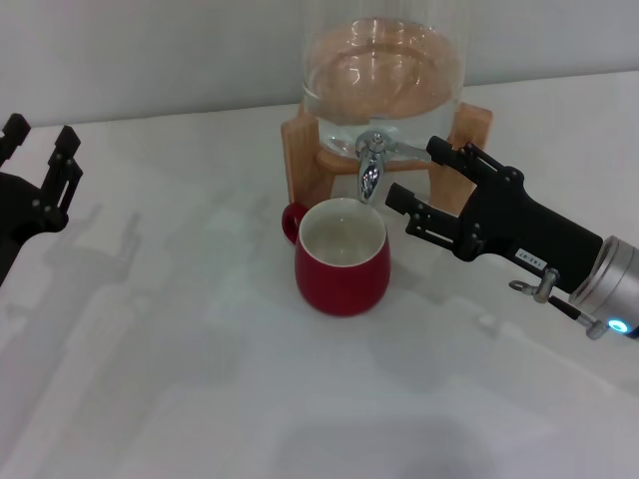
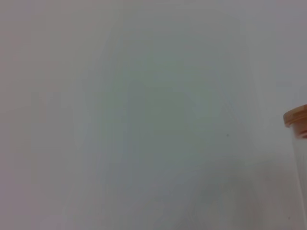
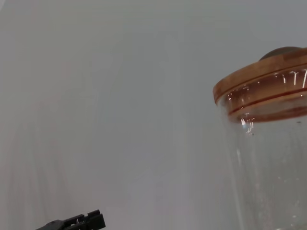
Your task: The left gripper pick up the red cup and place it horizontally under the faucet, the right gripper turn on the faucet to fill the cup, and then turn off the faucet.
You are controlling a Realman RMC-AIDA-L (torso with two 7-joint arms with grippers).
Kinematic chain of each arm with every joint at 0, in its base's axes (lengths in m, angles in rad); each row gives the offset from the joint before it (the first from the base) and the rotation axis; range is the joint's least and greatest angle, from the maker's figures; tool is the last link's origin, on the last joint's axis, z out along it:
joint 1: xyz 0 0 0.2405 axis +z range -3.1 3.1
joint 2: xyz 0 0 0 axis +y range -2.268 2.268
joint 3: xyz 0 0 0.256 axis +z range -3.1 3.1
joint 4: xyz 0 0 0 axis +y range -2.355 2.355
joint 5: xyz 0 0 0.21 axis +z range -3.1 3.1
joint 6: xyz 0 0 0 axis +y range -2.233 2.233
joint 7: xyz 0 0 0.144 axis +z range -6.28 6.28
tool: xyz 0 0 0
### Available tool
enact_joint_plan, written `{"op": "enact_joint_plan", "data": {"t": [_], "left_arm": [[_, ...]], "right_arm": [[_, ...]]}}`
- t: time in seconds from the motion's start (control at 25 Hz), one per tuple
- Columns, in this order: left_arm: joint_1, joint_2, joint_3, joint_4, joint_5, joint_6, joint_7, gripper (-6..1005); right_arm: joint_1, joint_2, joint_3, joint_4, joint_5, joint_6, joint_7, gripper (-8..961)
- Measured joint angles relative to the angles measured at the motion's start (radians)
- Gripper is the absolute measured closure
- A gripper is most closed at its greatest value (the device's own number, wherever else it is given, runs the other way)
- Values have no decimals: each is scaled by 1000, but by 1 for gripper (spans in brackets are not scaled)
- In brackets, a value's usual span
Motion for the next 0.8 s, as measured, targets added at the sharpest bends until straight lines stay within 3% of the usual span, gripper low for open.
{"op": "enact_joint_plan", "data": {"t": [0.8], "left_arm": [[-10, 0, 0, 0, 0, 15, 0, 484]], "right_arm": [[0, 0, -15, 2, 1, -14, 0, 111]]}}
